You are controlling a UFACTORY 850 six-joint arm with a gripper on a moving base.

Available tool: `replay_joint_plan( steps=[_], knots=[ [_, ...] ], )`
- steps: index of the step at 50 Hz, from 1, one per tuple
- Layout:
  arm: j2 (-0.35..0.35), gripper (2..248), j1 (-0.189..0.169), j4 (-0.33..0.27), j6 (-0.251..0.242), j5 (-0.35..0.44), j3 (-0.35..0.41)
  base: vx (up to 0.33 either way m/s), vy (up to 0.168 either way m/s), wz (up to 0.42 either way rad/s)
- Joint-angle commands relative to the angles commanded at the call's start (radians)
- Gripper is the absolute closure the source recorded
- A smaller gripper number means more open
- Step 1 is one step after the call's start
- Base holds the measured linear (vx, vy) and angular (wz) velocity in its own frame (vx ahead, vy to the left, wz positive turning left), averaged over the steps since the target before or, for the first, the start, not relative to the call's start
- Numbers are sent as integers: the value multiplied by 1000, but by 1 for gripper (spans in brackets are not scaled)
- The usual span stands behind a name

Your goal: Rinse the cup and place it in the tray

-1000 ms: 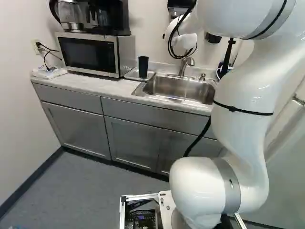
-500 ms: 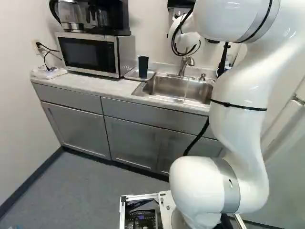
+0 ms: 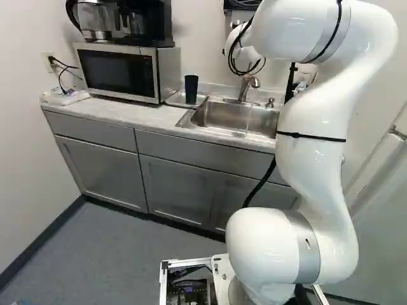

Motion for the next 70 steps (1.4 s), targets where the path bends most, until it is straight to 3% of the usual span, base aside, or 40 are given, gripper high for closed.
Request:
replay_joint_plan(
  steps=[70],
  knots=[
    [6,3,0,0,0,-168,7,1,0,0]
  ],
)
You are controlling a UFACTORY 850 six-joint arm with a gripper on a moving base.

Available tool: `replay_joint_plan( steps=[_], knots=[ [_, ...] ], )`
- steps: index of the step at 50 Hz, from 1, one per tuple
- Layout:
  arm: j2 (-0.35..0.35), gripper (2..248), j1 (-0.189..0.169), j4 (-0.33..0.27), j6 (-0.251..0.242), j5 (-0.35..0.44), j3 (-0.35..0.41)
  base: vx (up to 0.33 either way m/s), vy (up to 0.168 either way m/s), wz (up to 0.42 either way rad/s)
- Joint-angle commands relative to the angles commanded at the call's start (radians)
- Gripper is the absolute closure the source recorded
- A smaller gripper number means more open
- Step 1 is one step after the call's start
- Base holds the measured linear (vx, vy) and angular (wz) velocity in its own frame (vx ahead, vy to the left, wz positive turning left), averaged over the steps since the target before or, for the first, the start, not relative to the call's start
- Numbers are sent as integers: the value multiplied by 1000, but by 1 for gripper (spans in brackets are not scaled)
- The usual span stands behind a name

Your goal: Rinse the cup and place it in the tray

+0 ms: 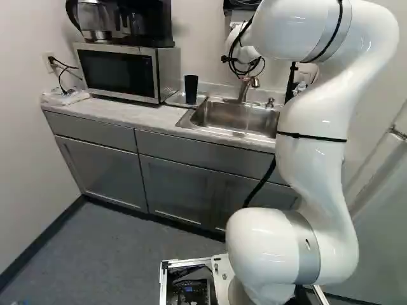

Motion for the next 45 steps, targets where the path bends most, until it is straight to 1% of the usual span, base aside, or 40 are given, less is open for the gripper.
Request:
replay_joint_plan(
  steps=[23,45],
  knots=[
    [4,3,0,0,0,-1,4,0,0,0],
    [52,3,-4,0,0,-1,62,0,0,0]
  ],
)
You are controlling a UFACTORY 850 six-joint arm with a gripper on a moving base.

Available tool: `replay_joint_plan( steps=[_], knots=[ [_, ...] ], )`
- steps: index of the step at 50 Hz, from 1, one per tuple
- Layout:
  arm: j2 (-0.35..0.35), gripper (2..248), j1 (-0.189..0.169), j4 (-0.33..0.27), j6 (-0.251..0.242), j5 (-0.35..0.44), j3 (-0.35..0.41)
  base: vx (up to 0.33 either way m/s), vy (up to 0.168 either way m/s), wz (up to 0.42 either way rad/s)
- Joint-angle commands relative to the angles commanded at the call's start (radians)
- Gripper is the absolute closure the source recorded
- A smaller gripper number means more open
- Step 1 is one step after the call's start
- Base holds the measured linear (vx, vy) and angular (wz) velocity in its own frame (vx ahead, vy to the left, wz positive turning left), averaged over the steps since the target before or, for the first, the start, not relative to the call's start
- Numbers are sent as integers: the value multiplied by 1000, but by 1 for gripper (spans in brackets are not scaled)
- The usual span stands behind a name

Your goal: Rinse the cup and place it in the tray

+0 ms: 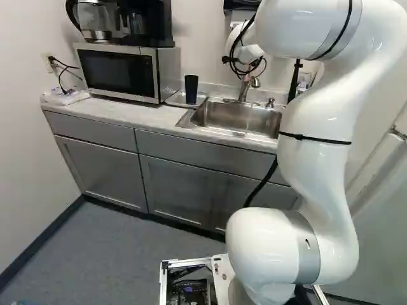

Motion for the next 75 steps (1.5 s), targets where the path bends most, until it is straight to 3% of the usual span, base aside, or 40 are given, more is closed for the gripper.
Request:
replay_joint_plan(
  steps=[18,48,58,75],
  knots=[
    [73,3,-14,0,0,-12,84,0,0,0],
    [202,3,-63,0,0,-111,228,0,0,0],
    [244,3,-82,0,0,-174,273,0,0,0],
    [314,3,-116,0,0,-344,346,0,0,0]
  ],
)
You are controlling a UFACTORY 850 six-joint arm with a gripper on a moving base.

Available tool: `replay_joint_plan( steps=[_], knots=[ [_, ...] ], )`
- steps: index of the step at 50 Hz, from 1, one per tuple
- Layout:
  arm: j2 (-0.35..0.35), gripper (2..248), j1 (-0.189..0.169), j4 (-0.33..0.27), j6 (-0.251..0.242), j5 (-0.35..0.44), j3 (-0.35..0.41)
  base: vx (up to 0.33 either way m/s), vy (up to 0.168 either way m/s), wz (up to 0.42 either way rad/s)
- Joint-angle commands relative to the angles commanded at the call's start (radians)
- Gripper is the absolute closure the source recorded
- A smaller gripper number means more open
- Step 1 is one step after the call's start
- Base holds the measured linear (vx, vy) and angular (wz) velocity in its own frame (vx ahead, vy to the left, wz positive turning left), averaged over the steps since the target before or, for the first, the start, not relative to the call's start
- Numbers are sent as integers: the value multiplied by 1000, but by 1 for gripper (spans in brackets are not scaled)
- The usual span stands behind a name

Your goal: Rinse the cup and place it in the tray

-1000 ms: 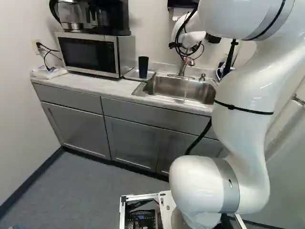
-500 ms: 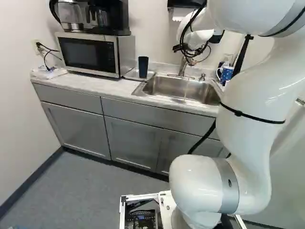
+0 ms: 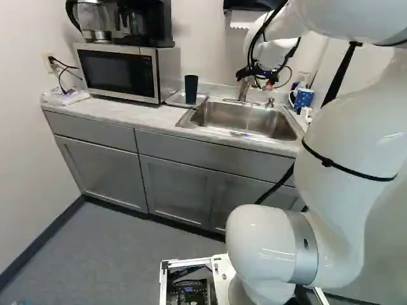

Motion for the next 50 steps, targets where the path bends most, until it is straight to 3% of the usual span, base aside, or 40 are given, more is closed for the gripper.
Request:
replay_joint_plan(
  steps=[28,41,50],
  knots=[
    [89,3,-49,0,0,-289,89,0,0,0],
    [90,3,-49,0,0,-290,89,0,0,0],
    [98,3,-49,8,0,-229,80,0,0,0]
  ],
)
